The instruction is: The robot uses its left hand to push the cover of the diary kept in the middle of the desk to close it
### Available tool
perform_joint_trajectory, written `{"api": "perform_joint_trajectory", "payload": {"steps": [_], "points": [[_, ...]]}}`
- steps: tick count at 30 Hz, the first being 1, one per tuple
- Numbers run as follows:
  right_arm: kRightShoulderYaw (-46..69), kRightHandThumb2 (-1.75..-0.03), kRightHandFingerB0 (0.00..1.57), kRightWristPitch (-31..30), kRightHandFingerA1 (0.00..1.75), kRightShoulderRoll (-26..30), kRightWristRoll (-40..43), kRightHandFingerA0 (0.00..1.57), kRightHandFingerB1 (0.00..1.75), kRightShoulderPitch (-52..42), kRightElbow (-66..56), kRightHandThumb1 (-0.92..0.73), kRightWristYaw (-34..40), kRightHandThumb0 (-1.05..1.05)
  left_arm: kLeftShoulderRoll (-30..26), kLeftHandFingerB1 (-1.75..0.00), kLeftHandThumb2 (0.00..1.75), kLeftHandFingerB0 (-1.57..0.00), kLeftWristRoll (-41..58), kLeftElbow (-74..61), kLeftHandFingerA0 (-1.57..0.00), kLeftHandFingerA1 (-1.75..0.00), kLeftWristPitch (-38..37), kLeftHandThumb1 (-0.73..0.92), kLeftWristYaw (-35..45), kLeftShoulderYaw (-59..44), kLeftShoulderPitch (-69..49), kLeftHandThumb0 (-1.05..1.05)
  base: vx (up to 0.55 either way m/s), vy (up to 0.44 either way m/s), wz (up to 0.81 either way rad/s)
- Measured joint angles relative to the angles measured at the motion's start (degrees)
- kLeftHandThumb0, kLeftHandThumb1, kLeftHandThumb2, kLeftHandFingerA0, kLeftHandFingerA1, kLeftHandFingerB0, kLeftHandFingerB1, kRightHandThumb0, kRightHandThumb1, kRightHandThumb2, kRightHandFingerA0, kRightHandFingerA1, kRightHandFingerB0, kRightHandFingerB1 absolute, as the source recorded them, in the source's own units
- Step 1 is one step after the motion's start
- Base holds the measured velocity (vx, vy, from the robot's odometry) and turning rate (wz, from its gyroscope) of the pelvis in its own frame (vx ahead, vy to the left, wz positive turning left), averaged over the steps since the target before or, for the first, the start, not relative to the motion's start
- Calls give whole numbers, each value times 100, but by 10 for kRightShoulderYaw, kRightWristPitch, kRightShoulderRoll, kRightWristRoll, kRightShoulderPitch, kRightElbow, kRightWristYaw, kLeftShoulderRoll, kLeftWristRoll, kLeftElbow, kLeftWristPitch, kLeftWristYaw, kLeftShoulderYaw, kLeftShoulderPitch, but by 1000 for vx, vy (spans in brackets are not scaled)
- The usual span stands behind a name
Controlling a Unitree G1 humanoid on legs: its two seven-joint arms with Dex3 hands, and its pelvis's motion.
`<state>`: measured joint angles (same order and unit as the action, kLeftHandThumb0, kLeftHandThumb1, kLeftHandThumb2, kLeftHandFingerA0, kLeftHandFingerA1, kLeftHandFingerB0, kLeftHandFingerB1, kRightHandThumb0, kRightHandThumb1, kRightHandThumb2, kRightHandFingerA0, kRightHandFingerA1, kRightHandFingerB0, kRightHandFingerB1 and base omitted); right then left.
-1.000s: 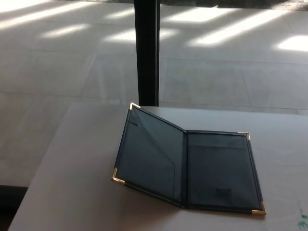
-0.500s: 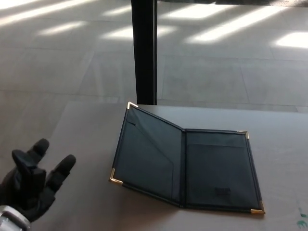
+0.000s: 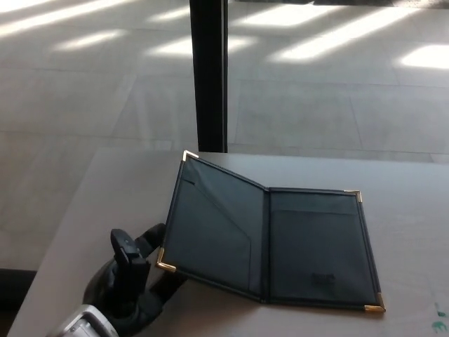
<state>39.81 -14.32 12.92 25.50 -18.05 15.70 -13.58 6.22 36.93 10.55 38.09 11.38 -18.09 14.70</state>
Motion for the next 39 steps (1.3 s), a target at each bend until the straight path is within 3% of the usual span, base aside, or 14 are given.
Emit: {"api": "perform_joint_trajectory", "payload": {"steps": [1, 4, 5, 8, 9, 11, 14, 19, 20, 22, 24, 25, 38, 39], "points": [[0, -70, 36, -1, 59, -1, 2, 43, 39, 1, 0, -92, 0, -74, -5, -11, 126, 0, 0, 5, -18, -57, 1, 68, 0, -1, 0, -92, 0, 0, 0], [0, -70, 36, -2, 59, -3, 7, 43, 38, 2, 1, -92, 1, -72, -24, -28, 85, -3, 0, 14, -13, -45, 4, 92, 2, -2, 0, -105, 0, 0, 0], [0, -69, 36, -3, 57, -3, 8, 44, 37, 3, 1, -92, 1, -73, -28, -17, 126, 0, 0, 14, -20, -58, 4, 69, 2, -1, -1, -91, 0, 0, 0], [0, -70, 36, -4, 62, -4, 13, 46, 40, 7, 11, -92, 1, -74, -36, -25, 124, -7, 0, 12, -8, -49, 4, 79, 3, 2, -6, -105, 0, 0, 0], [0, -110, 32, -5, 67, -4, 14, 43, 53, 5, 8, -74, 2, -71, -36, -27, 88, -6, 1, 9, -16, -42, 4, 92, 3, 4, -9, -105, 0, 0, 0], [0, -68, 39, -6, 63, -6, 16, 48, 41, 0, -1, -92, 5, -74, -33, -26, 125, -8, 2, 4, -15, -51, 4, 78, 1, 6, -11, -103, 0, 0, 0], [-1, -111, 32, -7, 66, -6, 17, 45, 52, -2, -1, -76, 6, -73, -9, -23, 121, -8, 3, -3, -20, -54, 9, 76, -11, 12, -6, -102, 0, 0, 0], [-1, -110, 33, -5, 65, 2, 18, 45, 52, 9, 35, -74, 5, -72, 49, -24, 84, -5, 11, -10, -15, -42, 11, 92, -29, 15, 31, -105, 0, 0, 0], [-2, -68, 41, -5, 59, 3, 18, 48, 39, 12, 41, -92, 5, -73, 61, -20, 125, -9, 15, -11, -16, -54, 11, 83, -33, 14, 37, -104, 0, 0, 0], [-2, -67, 43, -5, 60, 5, 18, 49, 40, 15, 46, -92, 5, -73, 86, -1, 131, -6, 23, -13, -2, -51, 11, 78, -42, 14, 40, -99, 0, 0, 3], [-2, -68, 41, -5, 60, 6, 18, 49, 40, 17, 46, -92, 5, -73, 89, -21, 91, 0, 25, -8, -8, -45, 11, 92, -44, 31, 36, -105, 0, 0, 0], [-2, -68, 41, -5, 62, 6, 18, 49, 41, 17, 46, -92, 5, -73, 90, -2, 129, -7, 26, -5, -2, -48, 11, 75, -44, 37, 36, -100, 0, 0, 0], [-5, -67, 41, -5, 60, 18, 18, 50, 39, 17, 55, -92, -1, -73, 101, -2, 137, -17, 50, -60, -4, -53, 21, 87, -57, 113, 58, -102, 0, 0, 0], [-5, -110, 34, -5, 66, 19, 18, 48, 52, 17, 57, -75, -1, -73, 103, -1, 137, -18, 51, -66, -1, -48, 22, 90, -60, 122, 61, -103, 0, 0, 0]]}}
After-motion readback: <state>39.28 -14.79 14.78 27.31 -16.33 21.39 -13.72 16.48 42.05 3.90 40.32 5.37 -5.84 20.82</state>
